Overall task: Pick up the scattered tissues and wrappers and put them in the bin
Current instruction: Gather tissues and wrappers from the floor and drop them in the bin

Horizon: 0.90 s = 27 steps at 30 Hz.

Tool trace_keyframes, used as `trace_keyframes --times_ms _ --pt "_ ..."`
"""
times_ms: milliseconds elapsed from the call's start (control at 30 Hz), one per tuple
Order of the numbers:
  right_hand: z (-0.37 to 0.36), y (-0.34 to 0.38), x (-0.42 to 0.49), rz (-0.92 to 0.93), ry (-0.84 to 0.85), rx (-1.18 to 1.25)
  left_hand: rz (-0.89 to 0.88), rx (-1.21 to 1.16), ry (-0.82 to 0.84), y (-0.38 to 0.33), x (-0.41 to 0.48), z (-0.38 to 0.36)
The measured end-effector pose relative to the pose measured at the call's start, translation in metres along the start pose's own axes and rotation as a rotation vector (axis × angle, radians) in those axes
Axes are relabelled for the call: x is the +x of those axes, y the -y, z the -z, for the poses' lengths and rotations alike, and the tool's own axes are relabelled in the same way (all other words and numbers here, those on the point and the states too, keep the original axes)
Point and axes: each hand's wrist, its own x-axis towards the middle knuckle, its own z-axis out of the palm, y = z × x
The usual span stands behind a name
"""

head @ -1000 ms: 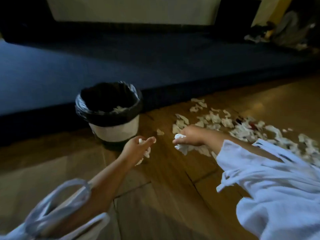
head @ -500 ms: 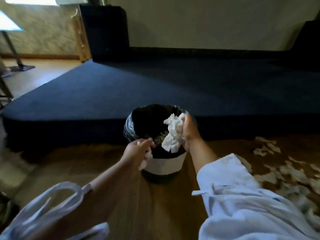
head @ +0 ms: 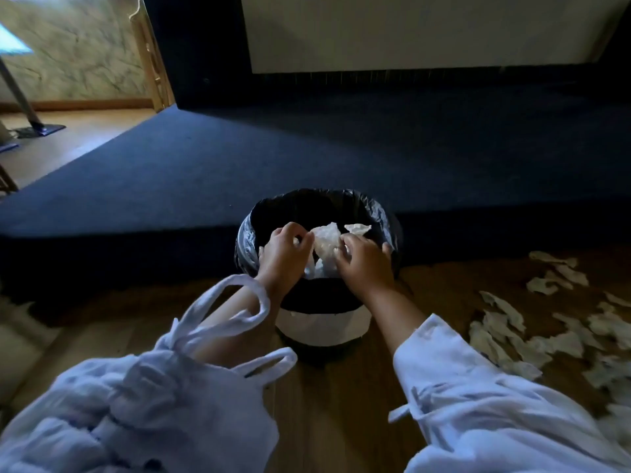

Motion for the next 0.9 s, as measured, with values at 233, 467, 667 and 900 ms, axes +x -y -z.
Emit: trace_keyframes --times_ms 233,467,667,900 --pt "-0.010 -0.012 -0.025 0.053 -0.044 -0.128 -0.173 0.332 0.021 0.014 -0.036 -0.008" --pt "-0.003 -0.016 -0.046 0.104 0.041 -0.186 -0.208 0.488 0.052 0.032 -0.077 -0.011" --pt "0.017 -0.023 -0.090 0.035 0.157 -0.196 -0.134 0.469 0.148 0.018 -0.096 -0.005" --pt "0.118 -0.047 -0.215 -0.055 0.297 -0.196 -0.212 0.267 0.378 -0.035 -0.194 -0.019"
